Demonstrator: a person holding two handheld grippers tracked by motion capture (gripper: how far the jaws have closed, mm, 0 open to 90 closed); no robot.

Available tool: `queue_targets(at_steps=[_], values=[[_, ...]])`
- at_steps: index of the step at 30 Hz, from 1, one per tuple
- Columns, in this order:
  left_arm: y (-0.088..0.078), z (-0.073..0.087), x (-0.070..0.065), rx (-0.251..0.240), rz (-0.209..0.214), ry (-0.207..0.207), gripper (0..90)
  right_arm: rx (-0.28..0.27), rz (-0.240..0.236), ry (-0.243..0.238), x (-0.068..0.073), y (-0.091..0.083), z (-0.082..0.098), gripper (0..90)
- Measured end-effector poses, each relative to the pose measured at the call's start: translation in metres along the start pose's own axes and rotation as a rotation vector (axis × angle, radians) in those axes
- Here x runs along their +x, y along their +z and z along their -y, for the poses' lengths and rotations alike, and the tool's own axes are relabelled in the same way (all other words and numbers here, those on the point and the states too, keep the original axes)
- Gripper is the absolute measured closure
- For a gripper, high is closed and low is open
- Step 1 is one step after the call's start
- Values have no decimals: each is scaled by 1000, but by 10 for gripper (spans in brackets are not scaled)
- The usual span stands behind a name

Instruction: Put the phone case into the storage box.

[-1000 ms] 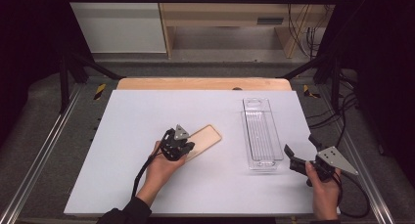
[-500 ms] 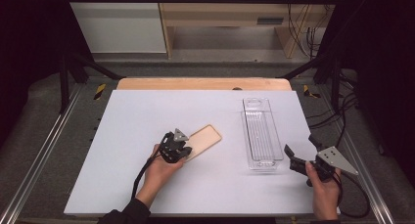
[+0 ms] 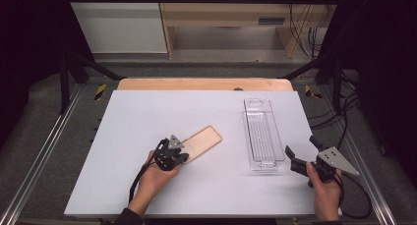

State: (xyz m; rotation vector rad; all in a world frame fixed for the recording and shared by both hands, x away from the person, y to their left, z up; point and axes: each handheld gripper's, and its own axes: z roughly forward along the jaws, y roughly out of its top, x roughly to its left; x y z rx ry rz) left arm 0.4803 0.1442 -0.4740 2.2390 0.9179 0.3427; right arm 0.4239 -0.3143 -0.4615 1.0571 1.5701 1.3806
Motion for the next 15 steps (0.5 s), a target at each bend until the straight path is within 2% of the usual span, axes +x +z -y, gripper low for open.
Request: queue_targets(at_steps=[5, 15], values=[[-3, 7, 1, -26, 21, -33, 900, -3, 3, 4, -1, -1, 0, 54], [-11, 13, 4, -8, 42, -41, 900, -13, 2, 9, -2, -1, 0, 54]])
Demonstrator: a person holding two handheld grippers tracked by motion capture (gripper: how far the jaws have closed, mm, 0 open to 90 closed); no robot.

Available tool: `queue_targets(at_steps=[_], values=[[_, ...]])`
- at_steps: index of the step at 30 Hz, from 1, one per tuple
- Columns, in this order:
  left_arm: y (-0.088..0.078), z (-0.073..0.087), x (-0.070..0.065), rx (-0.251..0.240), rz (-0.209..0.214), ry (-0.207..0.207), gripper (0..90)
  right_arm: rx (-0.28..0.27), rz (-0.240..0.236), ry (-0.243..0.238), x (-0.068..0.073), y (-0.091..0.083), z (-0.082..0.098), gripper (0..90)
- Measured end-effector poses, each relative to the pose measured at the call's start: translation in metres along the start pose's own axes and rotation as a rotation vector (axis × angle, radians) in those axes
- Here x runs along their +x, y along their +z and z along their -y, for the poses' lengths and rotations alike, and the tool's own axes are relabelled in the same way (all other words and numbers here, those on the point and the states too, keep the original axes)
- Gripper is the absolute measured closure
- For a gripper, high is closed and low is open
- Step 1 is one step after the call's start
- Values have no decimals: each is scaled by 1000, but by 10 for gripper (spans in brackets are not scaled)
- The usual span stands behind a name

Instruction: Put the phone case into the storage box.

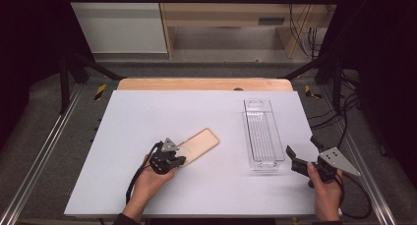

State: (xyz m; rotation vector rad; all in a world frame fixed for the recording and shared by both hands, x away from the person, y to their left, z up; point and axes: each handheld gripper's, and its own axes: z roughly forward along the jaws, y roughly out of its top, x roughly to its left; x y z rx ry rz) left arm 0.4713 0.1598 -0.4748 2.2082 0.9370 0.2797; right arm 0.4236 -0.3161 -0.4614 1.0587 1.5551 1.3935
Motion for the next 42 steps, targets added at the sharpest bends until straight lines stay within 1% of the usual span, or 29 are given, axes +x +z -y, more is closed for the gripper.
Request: queue_targets(at_steps=[1, 5, 8, 14, 18, 19, 20, 21, 22, 24, 29, 30, 31, 33, 34, 35, 36, 38, 40, 42], values=[[-2, 1, 0, 7, 3, 0, 900, 0, -1, 1, 0, 0, 0, 54], [-8, 8, 1, 6, 9, -4, 900, 3, -5, -2, 0, 1, 0, 54], [-12, 12, 1, 12, 8, 2, 900, 1, -5, -4, 1, 0, 0, 54], [-28, 29, -2, 8, 20, -17, 900, 3, -2, -2, 1, -1, 0, 54], [-39, 39, -3, 19, 20, -16, 900, 2, -6, -9, 3, 0, -1, 54], [-42, 42, -2, 19, 22, -21, 900, 5, -7, -12, 3, 0, -1, 54], [-42, 42, -2, 19, 22, -21, 900, 5, -7, -12, 3, 0, -1, 54], [-46, 47, -1, 17, 32, -27, 900, 10, -6, -17, 3, 1, -1, 54], [-46, 47, -1, 17, 32, -27, 900, 11, -5, -15, 3, 1, 0, 54], [-52, 53, -2, 24, 27, -22, 900, 7, -2, -11, 3, 1, 0, 54], [-60, 59, 0, 40, 28, -25, 900, 13, -4, -13, 2, 1, 1, 54], [-61, 60, 0, 36, 28, -26, 900, 12, -3, -11, 3, 1, 1, 54], [-63, 59, 1, 24, 26, -22, 900, 9, -4, -9, 3, 1, 0, 54], [-67, 54, 4, -36, 14, -15, 900, 5, -6, -17, 4, 1, -1, 54], [-71, 50, 6, -70, -16, 5, 900, 7, -6, -19, 4, 1, -1, 54], [-72, 48, 7, -85, -34, 14, 900, 10, -5, -20, 4, 1, -1, 54], [-75, 43, 10, -121, -73, 34, 900, 10, -4, -19, 4, 1, -1, 53], [-76, 36, 15, -168, -107, 47, 872, 8, -2, -19, 4, 1, -1, 53], [-73, 30, 23, -211, -154, 66, 809, 14, -4, -22, 4, 2, -1, 53], [-66, 26, 30, -234, -169, 79, 688, 15, -7, -27, 5, 2, -1, 53]])
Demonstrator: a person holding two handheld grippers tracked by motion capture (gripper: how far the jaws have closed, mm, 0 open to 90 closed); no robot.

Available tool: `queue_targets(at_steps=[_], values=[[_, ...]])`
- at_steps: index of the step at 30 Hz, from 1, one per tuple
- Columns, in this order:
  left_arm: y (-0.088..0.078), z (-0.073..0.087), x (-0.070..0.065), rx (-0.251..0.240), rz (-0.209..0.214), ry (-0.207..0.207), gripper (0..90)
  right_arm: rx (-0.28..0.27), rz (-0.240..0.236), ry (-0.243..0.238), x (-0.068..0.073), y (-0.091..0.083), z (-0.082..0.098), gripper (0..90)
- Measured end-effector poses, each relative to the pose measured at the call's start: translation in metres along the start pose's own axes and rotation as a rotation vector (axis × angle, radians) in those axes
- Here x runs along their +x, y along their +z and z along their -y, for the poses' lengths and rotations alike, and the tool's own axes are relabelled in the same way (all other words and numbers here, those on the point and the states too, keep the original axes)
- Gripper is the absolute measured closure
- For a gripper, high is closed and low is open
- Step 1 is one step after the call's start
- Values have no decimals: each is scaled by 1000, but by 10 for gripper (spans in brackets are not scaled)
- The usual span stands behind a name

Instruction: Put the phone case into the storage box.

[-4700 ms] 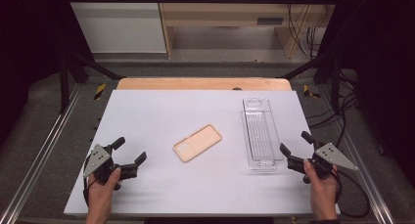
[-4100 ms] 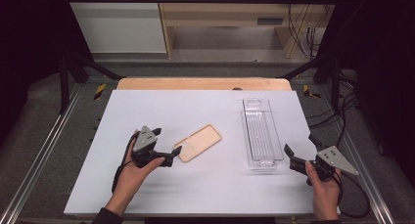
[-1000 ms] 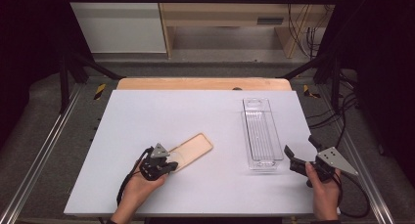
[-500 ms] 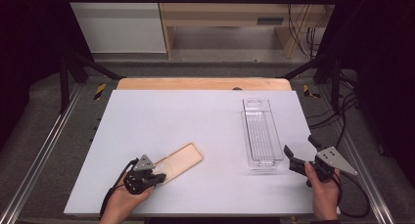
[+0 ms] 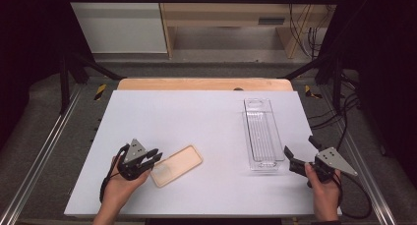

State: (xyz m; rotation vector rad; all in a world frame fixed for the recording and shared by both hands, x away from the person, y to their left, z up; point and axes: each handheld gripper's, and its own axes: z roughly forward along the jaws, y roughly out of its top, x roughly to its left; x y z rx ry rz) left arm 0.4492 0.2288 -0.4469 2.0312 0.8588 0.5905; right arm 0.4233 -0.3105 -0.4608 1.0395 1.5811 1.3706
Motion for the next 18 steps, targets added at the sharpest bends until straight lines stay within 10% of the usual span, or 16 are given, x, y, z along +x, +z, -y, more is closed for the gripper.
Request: queue_targets(at_steps=[8, 13, 18], values=[[9, 8, 9, 23, -48, -34, 107, 4, 0, 0, -1, 1, 1, 52], [10, 16, 13, 54, -4, -45, 88, 5, 0, -3, 0, 1, 0, 52], [8, 20, 14, 82, 43, -58, 349, 7, -1, -1, 0, 1, 0, 52]])
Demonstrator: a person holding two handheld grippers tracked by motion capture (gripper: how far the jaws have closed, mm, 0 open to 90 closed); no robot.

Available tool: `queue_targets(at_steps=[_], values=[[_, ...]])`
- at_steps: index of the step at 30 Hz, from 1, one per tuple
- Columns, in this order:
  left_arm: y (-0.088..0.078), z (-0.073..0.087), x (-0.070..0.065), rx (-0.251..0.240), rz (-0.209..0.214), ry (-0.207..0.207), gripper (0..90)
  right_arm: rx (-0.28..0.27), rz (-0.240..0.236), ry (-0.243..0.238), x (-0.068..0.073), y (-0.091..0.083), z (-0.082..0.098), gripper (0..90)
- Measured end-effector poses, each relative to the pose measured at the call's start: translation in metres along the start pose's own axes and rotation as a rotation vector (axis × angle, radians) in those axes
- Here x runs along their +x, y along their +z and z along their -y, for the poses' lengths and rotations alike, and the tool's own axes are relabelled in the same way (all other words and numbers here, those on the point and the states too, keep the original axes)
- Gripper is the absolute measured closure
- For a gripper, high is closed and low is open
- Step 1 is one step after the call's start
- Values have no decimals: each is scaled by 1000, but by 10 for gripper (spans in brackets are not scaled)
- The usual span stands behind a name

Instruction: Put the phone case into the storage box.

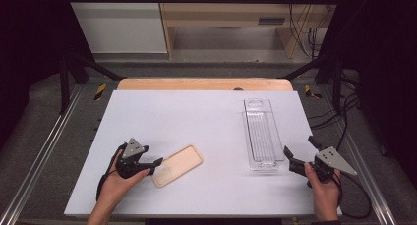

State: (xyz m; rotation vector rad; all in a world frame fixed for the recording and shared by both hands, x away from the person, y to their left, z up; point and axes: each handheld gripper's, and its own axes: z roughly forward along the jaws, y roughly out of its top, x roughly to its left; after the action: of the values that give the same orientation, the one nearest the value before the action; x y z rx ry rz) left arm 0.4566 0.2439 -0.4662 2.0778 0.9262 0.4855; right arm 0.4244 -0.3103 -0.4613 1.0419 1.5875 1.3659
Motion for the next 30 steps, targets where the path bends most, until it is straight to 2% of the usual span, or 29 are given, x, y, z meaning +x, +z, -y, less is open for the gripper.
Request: queue_targets(at_steps=[6, 11, 16, 21, 25, 28, 30], values=[[5, 2, -4, 77, 25, 29, 595, 1, -4, -3, 1, 0, 0, 52], [8, 4, -4, 99, 48, 42, 699, 1, -2, -3, 1, 0, 0, 52], [11, 6, -5, 113, 42, 47, 741, -3, 0, -3, 1, -1, -1, 52], [13, 8, -1, 98, 77, -10, 796, 0, 2, -5, 0, -1, 0, 52], [13, 8, 1, 101, 93, -25, 828, -1, 2, -6, 0, -1, -1, 52], [13, 8, 2, 100, 95, -23, 844, 0, 2, -11, 0, -1, 0, 52], [12, 8, 0, 102, 81, 0, 871, 1, 1, -9, 0, -1, 0, 52]])
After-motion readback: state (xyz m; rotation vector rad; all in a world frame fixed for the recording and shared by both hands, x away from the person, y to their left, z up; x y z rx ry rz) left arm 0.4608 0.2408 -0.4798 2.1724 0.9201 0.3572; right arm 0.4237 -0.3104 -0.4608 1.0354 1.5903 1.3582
